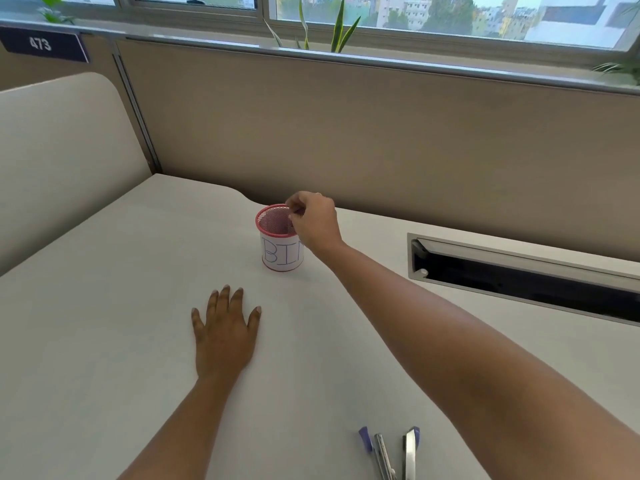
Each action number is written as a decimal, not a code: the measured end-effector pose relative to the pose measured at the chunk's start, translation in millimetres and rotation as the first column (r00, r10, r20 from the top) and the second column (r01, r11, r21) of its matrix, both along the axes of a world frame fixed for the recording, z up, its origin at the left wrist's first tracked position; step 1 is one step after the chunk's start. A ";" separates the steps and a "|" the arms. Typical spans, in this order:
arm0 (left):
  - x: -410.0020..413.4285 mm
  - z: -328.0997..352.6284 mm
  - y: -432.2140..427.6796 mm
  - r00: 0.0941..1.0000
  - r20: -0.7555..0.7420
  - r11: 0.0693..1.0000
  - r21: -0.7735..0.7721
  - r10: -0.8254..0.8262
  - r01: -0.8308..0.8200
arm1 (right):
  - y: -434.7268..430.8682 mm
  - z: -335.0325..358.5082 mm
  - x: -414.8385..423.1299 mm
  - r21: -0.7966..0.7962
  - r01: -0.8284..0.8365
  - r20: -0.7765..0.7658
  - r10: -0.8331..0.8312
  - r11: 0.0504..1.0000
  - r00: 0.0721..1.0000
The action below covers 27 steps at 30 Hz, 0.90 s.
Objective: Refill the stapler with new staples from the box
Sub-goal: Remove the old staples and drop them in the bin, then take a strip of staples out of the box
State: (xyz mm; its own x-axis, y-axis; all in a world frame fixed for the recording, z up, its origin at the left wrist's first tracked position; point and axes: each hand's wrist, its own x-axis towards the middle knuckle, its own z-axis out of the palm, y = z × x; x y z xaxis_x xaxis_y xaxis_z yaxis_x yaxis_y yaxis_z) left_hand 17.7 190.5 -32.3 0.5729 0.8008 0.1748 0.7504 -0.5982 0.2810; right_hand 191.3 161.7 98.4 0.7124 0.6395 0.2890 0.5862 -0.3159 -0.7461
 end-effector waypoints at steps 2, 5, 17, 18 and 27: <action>-0.1 0.0 0.7 1.000 0.020 1.000 -0.019 0.001 -0.001 | -19.0 -2.5 -7.0 0.063 0.025 -0.024 -0.024 0.998 0.999; -2.0 2.7 -5.8 1.000 0.024 1.000 -0.019 0.017 -0.016 | -59.6 -7.3 -23.6 0.116 0.026 -0.140 -0.010 0.993 0.990; -28.1 18.5 -94.4 0.996 -0.062 0.984 -0.173 -0.056 0.045 | -236.1 -64.9 -99.3 -0.006 0.216 -0.442 -0.196 0.976 0.875; -31.9 19.6 -103.5 0.995 -0.067 0.981 -0.185 -0.076 0.063 | -248.1 -68.6 -105.8 -0.018 0.232 -0.427 -0.217 0.973 0.878; -69.3 26.1 -167.4 0.975 -0.113 0.958 -0.240 -0.191 0.159 | -316.7 -89.0 -147.2 -0.076 0.316 -0.413 -0.319 0.946 0.853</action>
